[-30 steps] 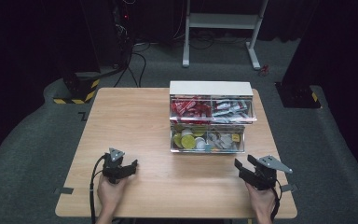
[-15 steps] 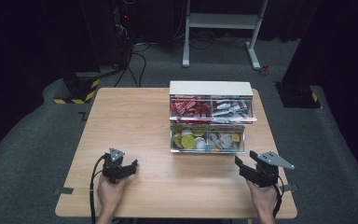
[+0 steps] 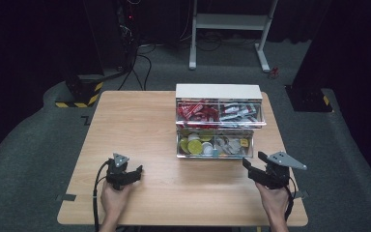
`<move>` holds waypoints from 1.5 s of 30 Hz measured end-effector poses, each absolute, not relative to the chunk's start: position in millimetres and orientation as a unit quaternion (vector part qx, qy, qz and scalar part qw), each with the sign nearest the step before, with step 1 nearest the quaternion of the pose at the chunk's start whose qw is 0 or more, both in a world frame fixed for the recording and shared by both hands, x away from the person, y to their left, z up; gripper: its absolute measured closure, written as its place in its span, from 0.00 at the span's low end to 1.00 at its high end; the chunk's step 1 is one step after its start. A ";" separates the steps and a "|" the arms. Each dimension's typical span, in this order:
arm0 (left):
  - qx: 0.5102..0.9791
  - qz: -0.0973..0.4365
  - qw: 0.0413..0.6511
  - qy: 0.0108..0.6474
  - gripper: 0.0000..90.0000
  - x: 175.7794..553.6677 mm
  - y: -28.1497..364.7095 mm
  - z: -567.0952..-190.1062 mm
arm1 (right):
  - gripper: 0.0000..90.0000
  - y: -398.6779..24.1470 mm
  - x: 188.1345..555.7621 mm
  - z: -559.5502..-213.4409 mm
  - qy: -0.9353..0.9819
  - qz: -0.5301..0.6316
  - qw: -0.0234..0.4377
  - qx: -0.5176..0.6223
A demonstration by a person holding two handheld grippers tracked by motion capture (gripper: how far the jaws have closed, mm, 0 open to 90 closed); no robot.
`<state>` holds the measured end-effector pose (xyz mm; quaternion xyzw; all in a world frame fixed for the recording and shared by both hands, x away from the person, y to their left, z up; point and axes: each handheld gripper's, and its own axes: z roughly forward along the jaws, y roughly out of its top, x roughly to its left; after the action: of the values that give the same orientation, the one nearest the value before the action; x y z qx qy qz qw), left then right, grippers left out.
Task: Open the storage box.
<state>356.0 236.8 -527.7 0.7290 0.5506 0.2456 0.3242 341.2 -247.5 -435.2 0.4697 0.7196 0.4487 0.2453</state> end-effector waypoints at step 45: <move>0.730 0.244 0.324 0.550 0.29 355.7 236.8 -527.6 | 0.61 -234.5 363.9 -379.2 0.721 0.499 0.233 0.421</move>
<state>355.7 236.8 -527.6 0.7303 0.5497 0.2439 0.3240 363.9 -234.5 -379.2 0.4212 0.7208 0.4986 0.2334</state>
